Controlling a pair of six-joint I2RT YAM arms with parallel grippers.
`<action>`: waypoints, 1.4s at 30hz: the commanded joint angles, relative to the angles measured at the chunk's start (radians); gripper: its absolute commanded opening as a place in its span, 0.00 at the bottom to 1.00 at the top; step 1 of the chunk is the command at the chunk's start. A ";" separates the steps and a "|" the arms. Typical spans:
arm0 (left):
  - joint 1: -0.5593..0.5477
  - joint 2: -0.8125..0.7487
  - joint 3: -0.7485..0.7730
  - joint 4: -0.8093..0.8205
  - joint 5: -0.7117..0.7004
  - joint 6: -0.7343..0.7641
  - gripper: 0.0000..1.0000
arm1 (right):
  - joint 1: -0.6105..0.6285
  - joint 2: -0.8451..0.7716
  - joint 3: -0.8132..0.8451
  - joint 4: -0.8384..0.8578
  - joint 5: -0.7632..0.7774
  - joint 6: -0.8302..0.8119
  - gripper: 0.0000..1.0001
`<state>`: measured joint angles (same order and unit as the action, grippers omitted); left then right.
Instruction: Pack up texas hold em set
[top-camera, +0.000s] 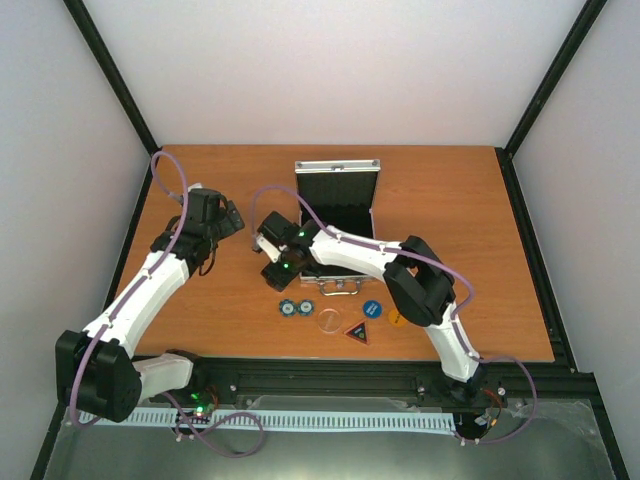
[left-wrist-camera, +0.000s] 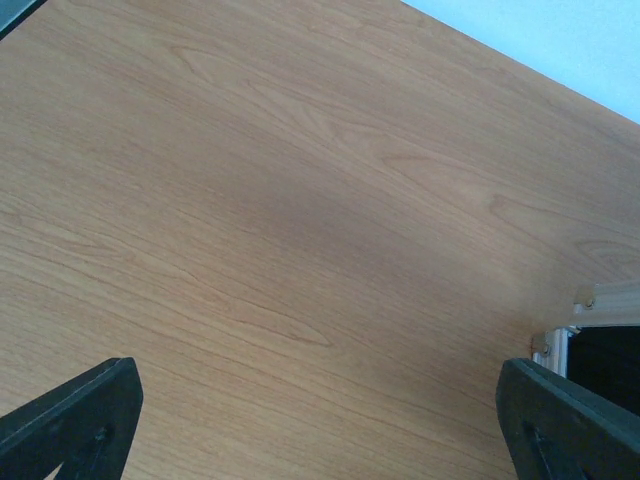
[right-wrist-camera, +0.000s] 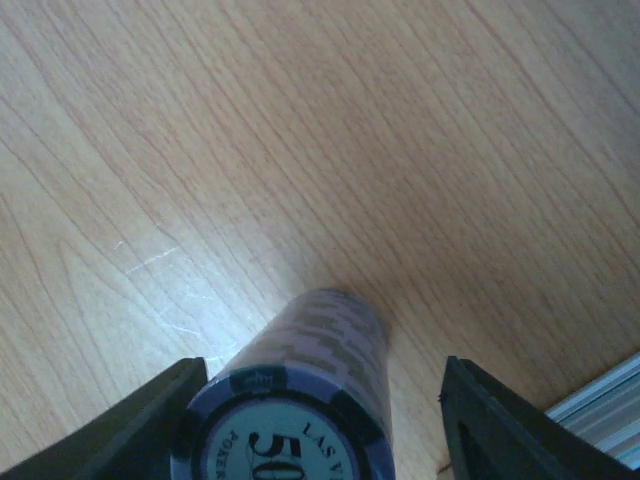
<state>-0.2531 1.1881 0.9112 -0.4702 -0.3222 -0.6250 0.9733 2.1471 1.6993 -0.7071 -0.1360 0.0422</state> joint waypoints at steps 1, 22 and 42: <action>0.005 -0.028 0.005 0.011 -0.021 0.017 1.00 | 0.010 0.033 0.042 -0.014 -0.004 -0.009 0.61; 0.005 -0.022 0.004 0.013 -0.023 0.016 1.00 | 0.008 -0.051 0.021 -0.007 0.044 -0.016 0.03; 0.005 -0.017 -0.009 0.036 0.014 0.011 1.00 | -0.110 -0.320 -0.192 0.243 0.326 -0.004 0.03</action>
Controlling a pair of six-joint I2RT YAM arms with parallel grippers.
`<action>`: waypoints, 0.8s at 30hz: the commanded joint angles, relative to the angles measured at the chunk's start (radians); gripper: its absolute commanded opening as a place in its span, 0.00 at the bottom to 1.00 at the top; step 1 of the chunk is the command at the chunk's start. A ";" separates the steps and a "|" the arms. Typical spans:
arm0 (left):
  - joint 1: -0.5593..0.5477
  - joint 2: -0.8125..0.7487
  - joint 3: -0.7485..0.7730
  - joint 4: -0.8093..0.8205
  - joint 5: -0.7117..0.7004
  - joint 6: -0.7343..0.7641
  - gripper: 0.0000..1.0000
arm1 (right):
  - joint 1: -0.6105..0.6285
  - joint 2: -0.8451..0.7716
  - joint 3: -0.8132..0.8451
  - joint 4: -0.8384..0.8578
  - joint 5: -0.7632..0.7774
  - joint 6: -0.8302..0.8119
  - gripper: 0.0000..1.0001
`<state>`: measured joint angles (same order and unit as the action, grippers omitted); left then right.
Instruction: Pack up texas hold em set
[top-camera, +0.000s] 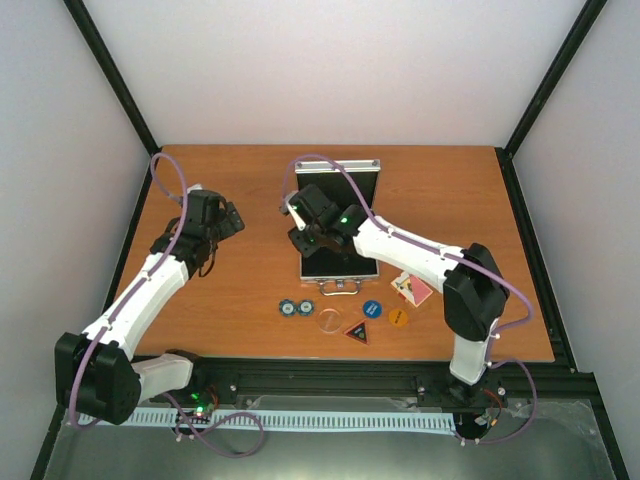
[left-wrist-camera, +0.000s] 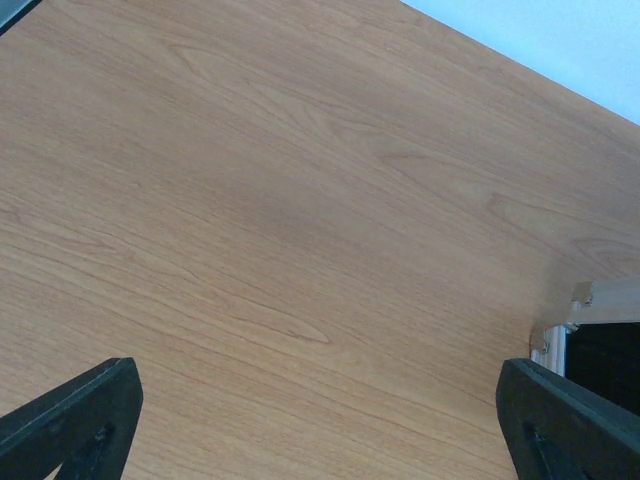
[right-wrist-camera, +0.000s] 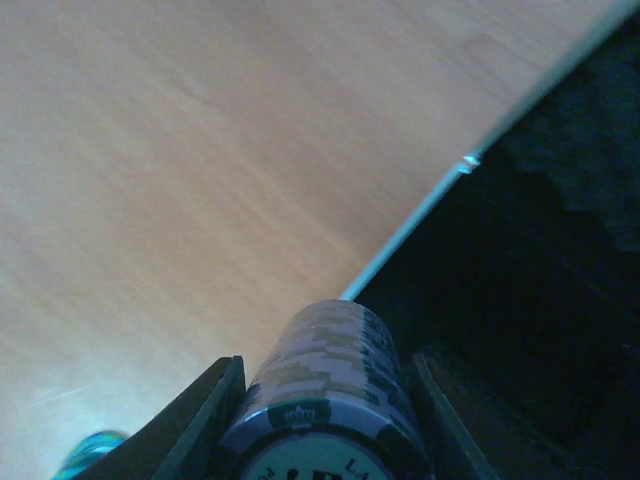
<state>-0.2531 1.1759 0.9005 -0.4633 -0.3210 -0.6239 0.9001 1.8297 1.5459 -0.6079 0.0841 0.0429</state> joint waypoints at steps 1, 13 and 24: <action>0.005 -0.004 0.003 0.028 0.013 0.011 1.00 | -0.043 -0.004 -0.053 0.177 0.118 -0.007 0.03; 0.005 -0.001 -0.019 0.059 0.037 -0.007 1.00 | -0.110 -0.015 -0.266 0.622 0.112 0.014 0.03; 0.005 0.004 -0.021 0.059 0.036 -0.004 1.00 | -0.113 0.067 -0.300 0.790 0.137 0.045 0.03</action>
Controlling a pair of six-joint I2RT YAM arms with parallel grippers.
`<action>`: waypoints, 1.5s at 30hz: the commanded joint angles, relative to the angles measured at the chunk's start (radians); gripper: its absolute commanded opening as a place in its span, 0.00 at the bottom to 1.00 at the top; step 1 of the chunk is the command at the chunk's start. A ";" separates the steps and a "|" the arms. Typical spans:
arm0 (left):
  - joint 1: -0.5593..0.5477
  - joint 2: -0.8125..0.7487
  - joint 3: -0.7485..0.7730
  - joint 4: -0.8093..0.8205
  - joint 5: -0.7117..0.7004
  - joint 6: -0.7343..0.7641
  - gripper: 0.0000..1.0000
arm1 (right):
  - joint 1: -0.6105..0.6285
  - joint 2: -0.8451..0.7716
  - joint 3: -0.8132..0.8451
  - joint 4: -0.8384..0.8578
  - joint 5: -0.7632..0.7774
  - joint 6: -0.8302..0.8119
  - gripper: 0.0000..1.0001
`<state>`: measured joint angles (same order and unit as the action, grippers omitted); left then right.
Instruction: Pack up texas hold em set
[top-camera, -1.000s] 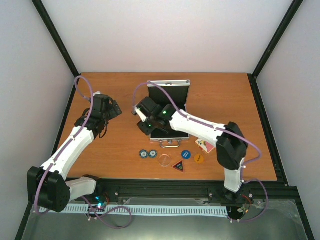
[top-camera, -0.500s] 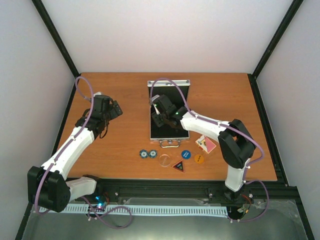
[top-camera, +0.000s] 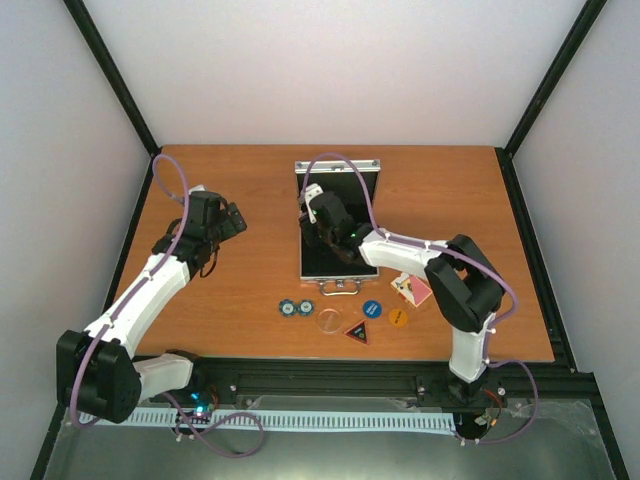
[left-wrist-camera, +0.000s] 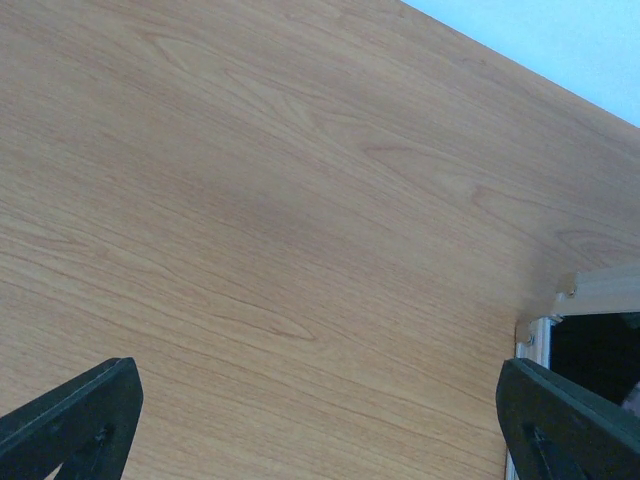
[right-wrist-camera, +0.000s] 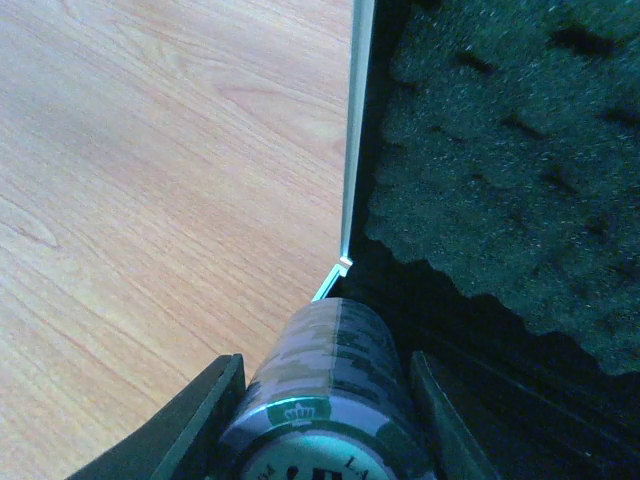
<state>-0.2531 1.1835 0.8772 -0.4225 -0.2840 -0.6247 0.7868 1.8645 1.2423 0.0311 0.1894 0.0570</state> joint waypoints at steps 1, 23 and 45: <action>0.005 -0.005 0.003 0.018 -0.002 -0.003 1.00 | 0.000 0.041 0.003 0.159 0.031 0.036 0.03; 0.005 -0.011 -0.020 0.018 -0.012 0.001 1.00 | -0.001 0.156 -0.022 0.257 0.094 0.103 0.03; 0.005 -0.004 -0.026 0.027 -0.008 0.002 1.00 | 0.000 0.221 -0.029 0.187 -0.009 0.127 0.44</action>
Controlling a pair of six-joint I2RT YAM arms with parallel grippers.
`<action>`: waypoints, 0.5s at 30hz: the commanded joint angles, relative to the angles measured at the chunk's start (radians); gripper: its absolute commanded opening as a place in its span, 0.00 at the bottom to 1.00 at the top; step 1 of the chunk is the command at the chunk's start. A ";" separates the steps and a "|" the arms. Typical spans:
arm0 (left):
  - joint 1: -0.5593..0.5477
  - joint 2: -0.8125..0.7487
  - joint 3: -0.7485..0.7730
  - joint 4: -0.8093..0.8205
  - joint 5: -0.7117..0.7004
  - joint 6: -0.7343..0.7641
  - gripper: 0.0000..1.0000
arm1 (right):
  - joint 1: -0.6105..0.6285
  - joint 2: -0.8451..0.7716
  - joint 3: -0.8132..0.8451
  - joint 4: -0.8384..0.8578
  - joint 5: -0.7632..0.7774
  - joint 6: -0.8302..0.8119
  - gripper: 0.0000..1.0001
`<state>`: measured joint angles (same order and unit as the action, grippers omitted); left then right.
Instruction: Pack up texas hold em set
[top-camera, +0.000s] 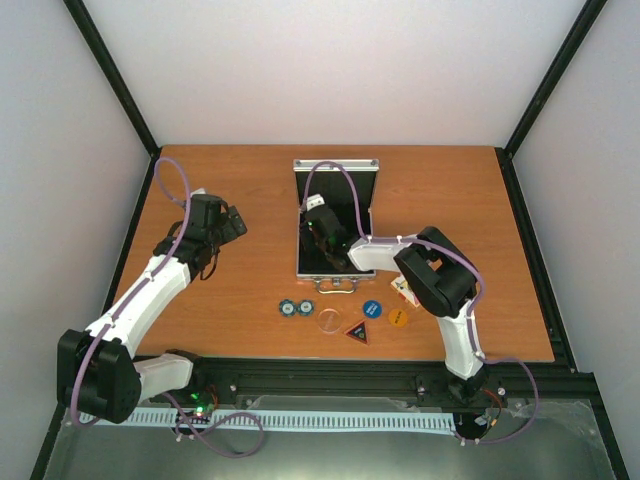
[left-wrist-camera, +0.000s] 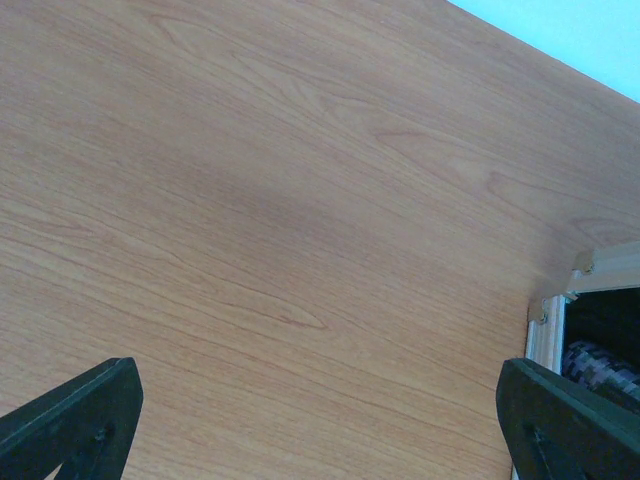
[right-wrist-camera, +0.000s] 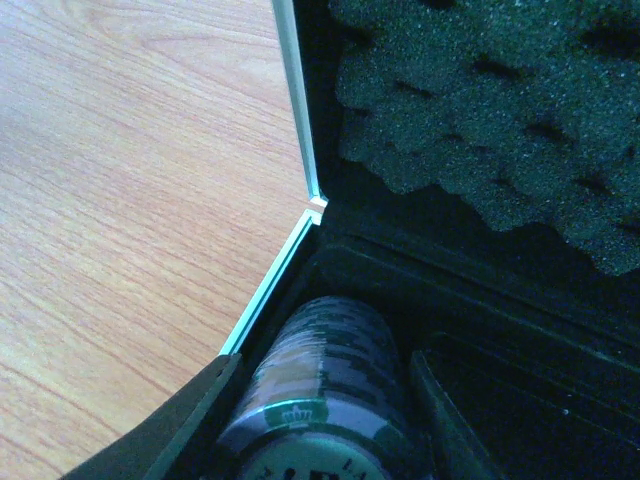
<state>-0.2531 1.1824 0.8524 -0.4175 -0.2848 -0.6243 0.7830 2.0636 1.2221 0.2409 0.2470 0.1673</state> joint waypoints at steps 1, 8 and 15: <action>0.005 -0.002 -0.001 0.022 -0.006 0.001 1.00 | 0.004 0.019 -0.013 -0.025 -0.073 0.016 0.47; 0.005 0.002 0.000 0.026 -0.002 -0.002 1.00 | 0.004 0.000 -0.023 -0.042 -0.130 0.008 0.63; 0.005 -0.001 -0.001 0.024 -0.002 0.001 1.00 | 0.004 -0.054 -0.023 -0.072 -0.133 0.005 0.64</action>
<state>-0.2531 1.1828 0.8497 -0.4118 -0.2844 -0.6247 0.7803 2.0613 1.2068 0.2047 0.1402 0.1730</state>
